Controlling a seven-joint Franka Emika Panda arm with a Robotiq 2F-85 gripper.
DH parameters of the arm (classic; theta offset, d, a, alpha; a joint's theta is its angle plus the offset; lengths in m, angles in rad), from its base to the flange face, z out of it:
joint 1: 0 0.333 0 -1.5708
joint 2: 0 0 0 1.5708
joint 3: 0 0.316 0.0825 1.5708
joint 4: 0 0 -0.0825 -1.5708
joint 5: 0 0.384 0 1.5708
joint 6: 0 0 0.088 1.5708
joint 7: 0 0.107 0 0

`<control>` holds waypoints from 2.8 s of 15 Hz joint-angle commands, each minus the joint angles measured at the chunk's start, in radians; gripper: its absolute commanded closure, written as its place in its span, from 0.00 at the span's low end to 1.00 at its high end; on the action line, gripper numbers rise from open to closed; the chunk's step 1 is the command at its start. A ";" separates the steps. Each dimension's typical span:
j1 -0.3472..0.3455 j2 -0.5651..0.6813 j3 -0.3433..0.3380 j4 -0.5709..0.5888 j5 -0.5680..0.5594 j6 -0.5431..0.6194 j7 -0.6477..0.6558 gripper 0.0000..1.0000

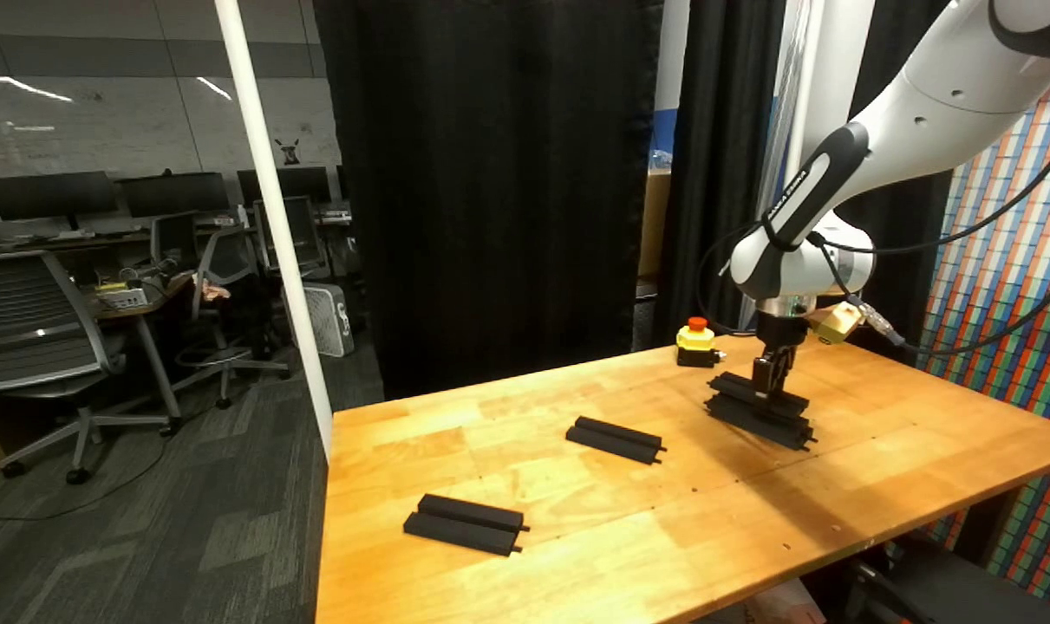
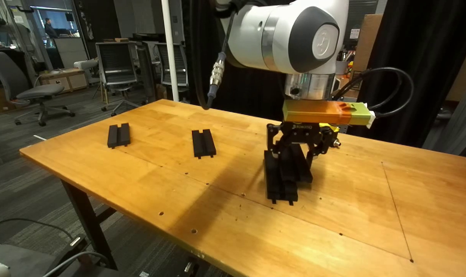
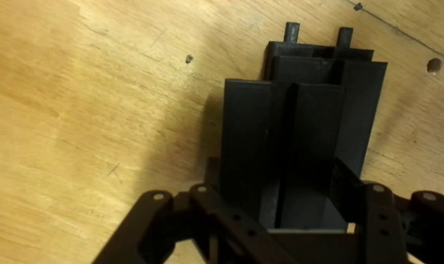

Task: Stack the black pieces together

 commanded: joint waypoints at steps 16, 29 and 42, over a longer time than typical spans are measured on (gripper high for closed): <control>0.001 -0.031 0.028 -0.043 0.017 -0.008 -0.004 0.53; 0.025 -0.086 0.018 -0.089 -0.010 -0.002 0.066 0.53; 0.033 -0.109 0.009 -0.128 0.001 -0.004 0.104 0.53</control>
